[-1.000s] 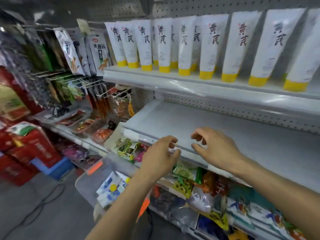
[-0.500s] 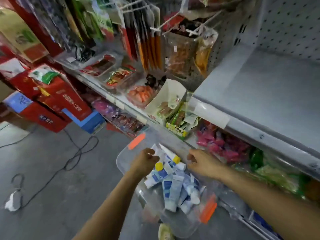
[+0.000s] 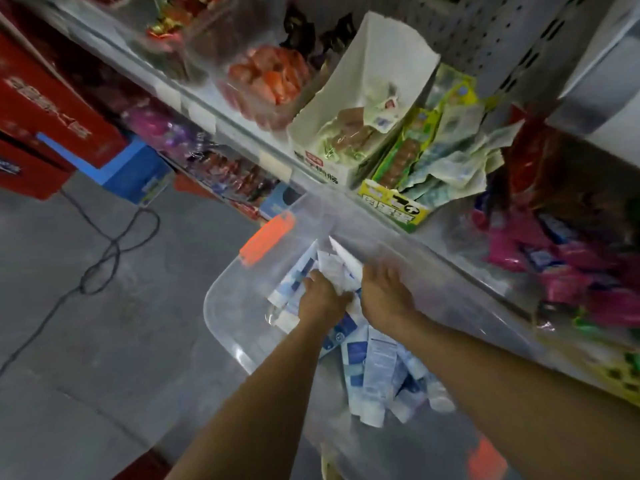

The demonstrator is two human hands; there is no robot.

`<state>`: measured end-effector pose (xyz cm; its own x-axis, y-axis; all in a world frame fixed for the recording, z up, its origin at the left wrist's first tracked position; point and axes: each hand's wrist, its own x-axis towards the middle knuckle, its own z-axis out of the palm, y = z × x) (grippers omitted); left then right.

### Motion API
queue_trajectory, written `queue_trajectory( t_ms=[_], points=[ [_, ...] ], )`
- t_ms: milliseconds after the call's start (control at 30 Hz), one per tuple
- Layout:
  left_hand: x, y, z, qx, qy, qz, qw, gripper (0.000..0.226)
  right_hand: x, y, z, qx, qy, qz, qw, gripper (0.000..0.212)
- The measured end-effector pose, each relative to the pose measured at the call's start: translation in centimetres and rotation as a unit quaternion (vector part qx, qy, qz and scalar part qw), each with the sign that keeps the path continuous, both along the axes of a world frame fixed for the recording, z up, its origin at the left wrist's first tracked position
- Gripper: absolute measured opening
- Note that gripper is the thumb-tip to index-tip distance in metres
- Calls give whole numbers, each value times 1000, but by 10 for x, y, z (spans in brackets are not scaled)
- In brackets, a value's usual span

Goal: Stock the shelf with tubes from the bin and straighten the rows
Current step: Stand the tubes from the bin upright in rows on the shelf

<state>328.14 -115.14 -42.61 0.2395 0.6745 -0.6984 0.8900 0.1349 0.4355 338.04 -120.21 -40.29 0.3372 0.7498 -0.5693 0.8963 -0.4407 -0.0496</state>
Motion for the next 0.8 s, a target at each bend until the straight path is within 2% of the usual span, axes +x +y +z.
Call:
queue_trajectory(
  t_ms=[100,200,267,333,433,533,700,800],
  points=[
    [4,2,-10,-28,-4,15,999,74,-3,5,-15,13,-2,-15,1000,40],
    [0,1,-9,-90,-17,88,992,73,-1,7,-15,-4,96,-107,990,55],
    [-9,-5,5,-131,-39,153,979,65,0,1,-4,-28,204,-190,960,55],
    [-16,-16,26,-162,-77,227,957,48,2,-14,13,-26,293,-276,915,44],
    [-31,-45,58,-192,-154,293,924,43,5,-47,44,1,347,-349,871,49],
    [-37,-80,102,-202,-244,337,886,36,9,-81,85,50,384,-358,849,49],
    [-19,-147,178,-185,-301,304,885,25,17,-155,175,120,431,-346,825,46],
    [-4,-194,223,-177,-339,259,887,29,29,-210,224,163,446,-348,808,51]
  ],
)
